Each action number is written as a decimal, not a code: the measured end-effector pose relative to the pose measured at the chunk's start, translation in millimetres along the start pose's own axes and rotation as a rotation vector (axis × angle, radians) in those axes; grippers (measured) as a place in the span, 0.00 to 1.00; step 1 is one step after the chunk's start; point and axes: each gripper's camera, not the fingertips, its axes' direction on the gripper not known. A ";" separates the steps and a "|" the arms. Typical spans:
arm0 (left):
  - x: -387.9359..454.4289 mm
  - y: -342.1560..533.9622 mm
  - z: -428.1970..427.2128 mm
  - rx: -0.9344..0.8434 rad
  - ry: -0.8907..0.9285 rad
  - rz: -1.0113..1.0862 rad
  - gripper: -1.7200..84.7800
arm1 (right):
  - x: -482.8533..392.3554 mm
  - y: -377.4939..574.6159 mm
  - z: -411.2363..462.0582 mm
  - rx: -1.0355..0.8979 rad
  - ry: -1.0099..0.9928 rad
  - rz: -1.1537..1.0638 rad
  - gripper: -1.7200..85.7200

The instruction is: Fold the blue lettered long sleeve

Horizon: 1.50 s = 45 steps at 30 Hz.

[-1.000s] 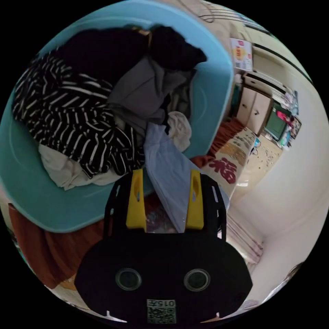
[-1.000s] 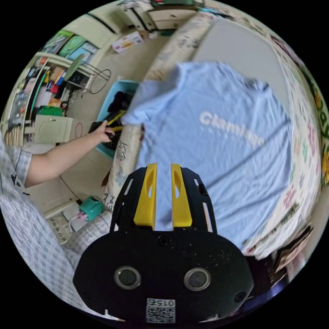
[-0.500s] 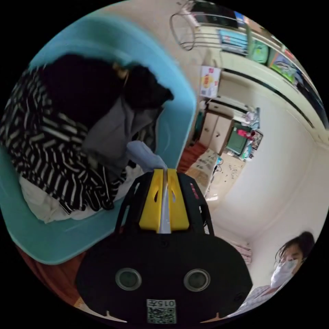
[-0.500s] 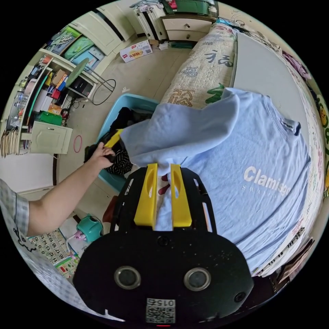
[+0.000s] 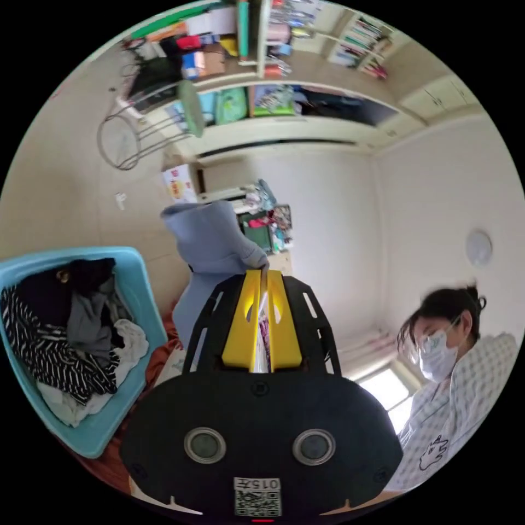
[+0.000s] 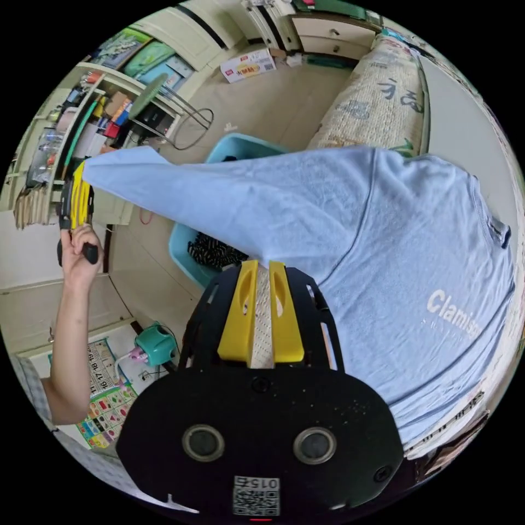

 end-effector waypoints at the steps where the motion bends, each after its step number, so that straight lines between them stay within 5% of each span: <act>1: 31.1 15.7 15.8 -0.068 0.036 0.078 0.02 | 12.6 26.7 -7.9 0.028 -0.031 0.018 0.07; 6: 172.2 134.2 98.6 -0.450 0.194 0.429 0.02 | 102.1 174.5 -41.0 0.177 -0.171 0.179 0.07; 10: 257.9 318.3 157.2 -0.855 0.294 0.659 0.02 | 236.2 343.0 -48.0 0.268 -0.230 0.515 0.07; 14: 233.4 530.9 193.0 -1.281 0.104 0.746 0.02 | 355.1 495.6 -17.6 0.331 -0.297 0.864 0.09; 18: 184.5 646.8 202.9 -1.575 -0.084 0.685 0.02 | 434.2 616.6 46.0 0.385 -0.472 1.030 0.13; 28: 178.7 700.0 217.2 -1.610 -0.287 0.739 0.03 | 465.3 673.6 223.6 0.039 -0.528 0.841 0.16; 33: 184.7 707.9 235.9 -1.619 -0.317 0.732 0.05 | 471.0 696.9 244.5 0.114 -0.500 0.816 0.06; 39: 199.4 673.0 257.7 -1.552 -0.131 0.427 0.09 | 477.1 748.3 219.3 0.208 -0.382 0.753 0.04; 45: 166.0 582.4 260.7 -1.284 -0.297 0.223 0.09 | 508.4 770.6 255.7 0.166 -0.327 0.842 0.04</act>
